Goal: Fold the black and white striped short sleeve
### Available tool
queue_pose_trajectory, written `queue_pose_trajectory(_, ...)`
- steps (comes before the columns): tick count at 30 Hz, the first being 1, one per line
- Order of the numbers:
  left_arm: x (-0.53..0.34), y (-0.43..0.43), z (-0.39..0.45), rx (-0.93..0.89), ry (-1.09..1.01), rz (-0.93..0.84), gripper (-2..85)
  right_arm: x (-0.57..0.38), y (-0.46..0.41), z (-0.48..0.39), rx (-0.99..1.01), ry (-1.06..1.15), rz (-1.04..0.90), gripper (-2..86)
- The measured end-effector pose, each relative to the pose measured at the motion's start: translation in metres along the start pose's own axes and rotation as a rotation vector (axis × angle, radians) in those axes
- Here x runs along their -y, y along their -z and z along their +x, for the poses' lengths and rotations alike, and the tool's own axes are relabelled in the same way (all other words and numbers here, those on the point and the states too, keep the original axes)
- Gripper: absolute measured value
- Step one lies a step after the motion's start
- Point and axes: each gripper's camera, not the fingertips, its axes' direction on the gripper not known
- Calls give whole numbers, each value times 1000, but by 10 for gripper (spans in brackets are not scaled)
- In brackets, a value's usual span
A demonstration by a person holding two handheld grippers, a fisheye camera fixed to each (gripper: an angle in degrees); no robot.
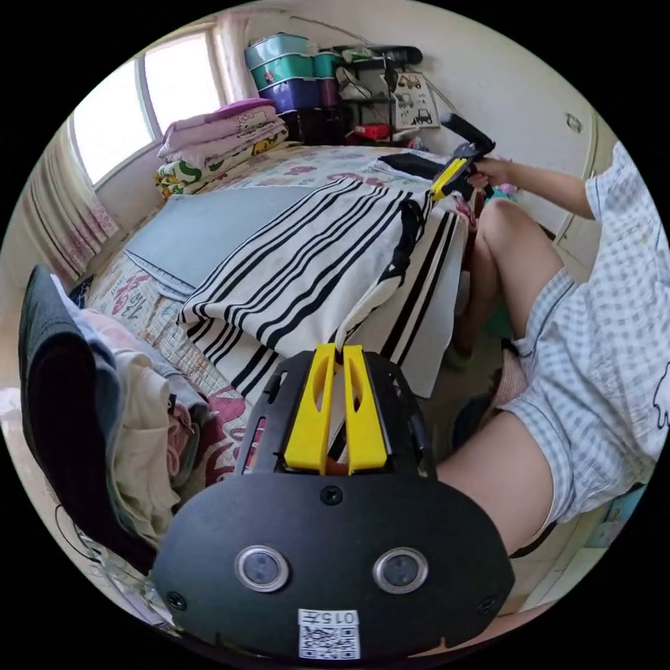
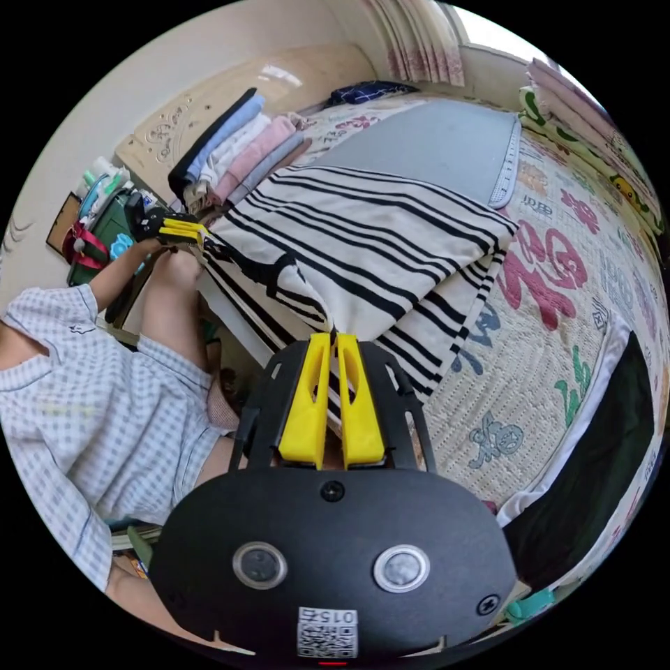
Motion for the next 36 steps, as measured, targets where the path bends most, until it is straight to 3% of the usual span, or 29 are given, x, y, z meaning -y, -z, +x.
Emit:
queue_pose_trajectory(5,-1,-7,17,34,-36,-115,8,14,27,-8,31,37,-69,16)
queue_pose_trajectory(10,-3,16,-2,-5,68,-54,8,22,77,2,92,32,-46,27)
queue_pose_trajectory(13,1,27,-23,29,158,6,8,36,113,33,120,-78,92,48)
queue_pose_trajectory(15,-1,54,-41,98,254,156,5,50,143,65,169,-210,258,58)
queue_pose_trajectory(19,-11,75,-80,4,385,360,2,70,179,112,206,-344,464,65)
queue_pose_trajectory(22,5,41,-113,1,530,266,12,94,192,152,137,-471,519,78)
queue_pose_trajectory(26,16,-24,-162,137,810,143,63,127,189,212,119,-636,519,105)
queue_pose_trajectory(29,-1,-66,-203,84,962,46,111,140,180,244,146,-711,441,119)
queue_pose_trajectory(33,-41,-89,-248,-97,1217,127,159,145,179,273,193,-756,434,130)
queue_pose_trajectory(36,-56,-104,-264,-135,1292,154,157,145,184,297,252,-814,485,132)
